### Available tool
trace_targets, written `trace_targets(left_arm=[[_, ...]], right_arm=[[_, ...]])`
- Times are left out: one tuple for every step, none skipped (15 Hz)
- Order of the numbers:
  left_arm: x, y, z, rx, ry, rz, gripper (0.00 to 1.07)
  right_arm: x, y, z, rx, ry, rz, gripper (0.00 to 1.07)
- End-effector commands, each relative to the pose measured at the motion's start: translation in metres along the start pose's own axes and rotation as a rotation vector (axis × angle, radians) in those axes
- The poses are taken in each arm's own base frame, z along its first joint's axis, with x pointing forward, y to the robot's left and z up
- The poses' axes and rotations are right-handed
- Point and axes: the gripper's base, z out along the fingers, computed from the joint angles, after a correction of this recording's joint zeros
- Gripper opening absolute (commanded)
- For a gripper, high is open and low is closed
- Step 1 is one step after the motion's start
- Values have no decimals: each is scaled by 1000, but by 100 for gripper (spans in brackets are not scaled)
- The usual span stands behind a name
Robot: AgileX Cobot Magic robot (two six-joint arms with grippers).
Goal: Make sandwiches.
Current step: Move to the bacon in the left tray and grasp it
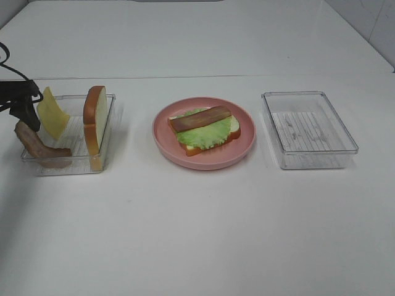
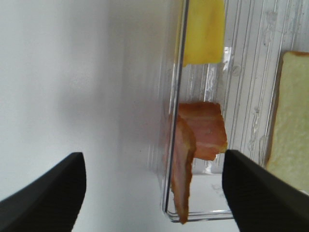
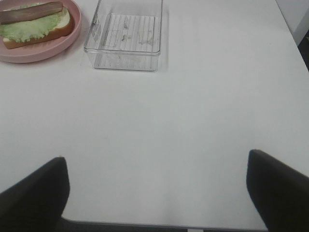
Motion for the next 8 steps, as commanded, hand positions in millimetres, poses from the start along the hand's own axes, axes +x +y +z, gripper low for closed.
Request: trace_targets(left_arm=[[0, -9, 5, 13, 7, 11, 65], [2, -16, 14, 18, 22, 19, 43], [3, -17, 16, 17, 28, 16, 38], [3, -17, 19, 17, 34, 2, 27], [3, -17, 19, 16, 34, -5, 21], [2, -16, 17, -5, 30, 4, 2], [2, -15, 17, -12, 35, 8, 0], [1, -15, 15, -22, 38, 13, 0]], right_arm=[[2, 0, -2, 5, -38, -7, 97], [2, 0, -2, 5, -38, -7, 97], [2, 0, -2, 5, -38, -7, 97], [2, 0, -2, 5, -38, -7, 97], [2, 0, -2, 5, -38, -7, 97], [2, 0, -2, 5, -38, -7, 97], [2, 0, -2, 5, -38, -7, 97], [2, 0, -2, 5, -38, -7, 97]])
